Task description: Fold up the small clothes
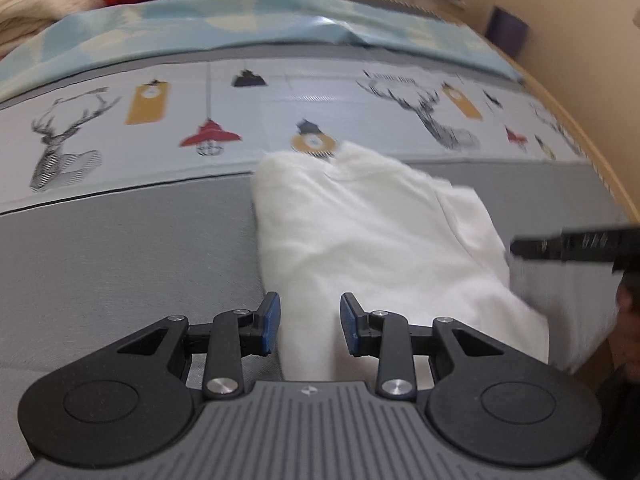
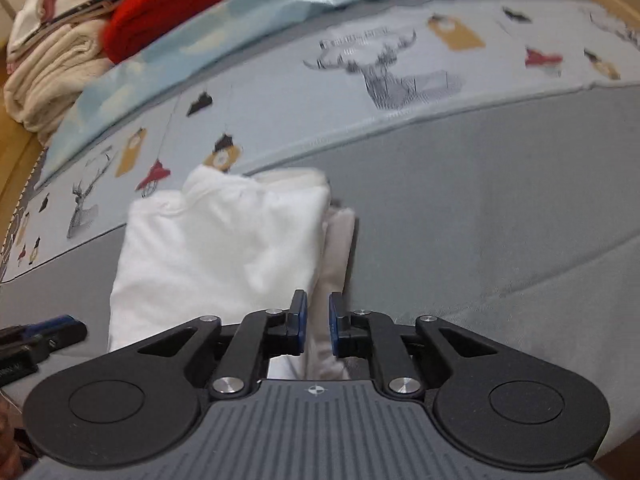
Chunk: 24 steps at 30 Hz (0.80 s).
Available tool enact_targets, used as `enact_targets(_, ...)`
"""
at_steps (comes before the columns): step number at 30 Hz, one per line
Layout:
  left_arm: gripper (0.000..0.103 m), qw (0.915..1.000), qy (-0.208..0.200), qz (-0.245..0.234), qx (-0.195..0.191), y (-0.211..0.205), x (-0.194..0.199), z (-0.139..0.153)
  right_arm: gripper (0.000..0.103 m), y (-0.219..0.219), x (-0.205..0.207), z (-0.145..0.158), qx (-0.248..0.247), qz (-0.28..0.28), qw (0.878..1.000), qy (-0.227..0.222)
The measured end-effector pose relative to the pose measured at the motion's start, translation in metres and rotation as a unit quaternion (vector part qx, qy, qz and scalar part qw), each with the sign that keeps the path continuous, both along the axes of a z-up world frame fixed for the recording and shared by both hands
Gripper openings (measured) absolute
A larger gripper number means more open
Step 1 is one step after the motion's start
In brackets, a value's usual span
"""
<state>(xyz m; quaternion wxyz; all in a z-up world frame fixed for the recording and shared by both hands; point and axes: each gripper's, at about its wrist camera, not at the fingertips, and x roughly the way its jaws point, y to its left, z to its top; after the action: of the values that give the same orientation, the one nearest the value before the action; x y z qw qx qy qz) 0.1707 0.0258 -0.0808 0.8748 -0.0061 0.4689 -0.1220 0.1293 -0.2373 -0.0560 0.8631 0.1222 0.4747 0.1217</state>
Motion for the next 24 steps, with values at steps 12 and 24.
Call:
enact_targets(12,0.046,0.9949,0.074,-0.004,0.069,-0.027,0.011,-0.039,0.042,0.028,0.007,-0.024,-0.064,0.095,0.991,0.066)
enact_targets(24,0.075,0.9899,0.067,0.122,-0.026,0.011,0.055,-0.021,0.051,0.010,0.023,0.002,-0.028,-0.013,0.999,-0.025)
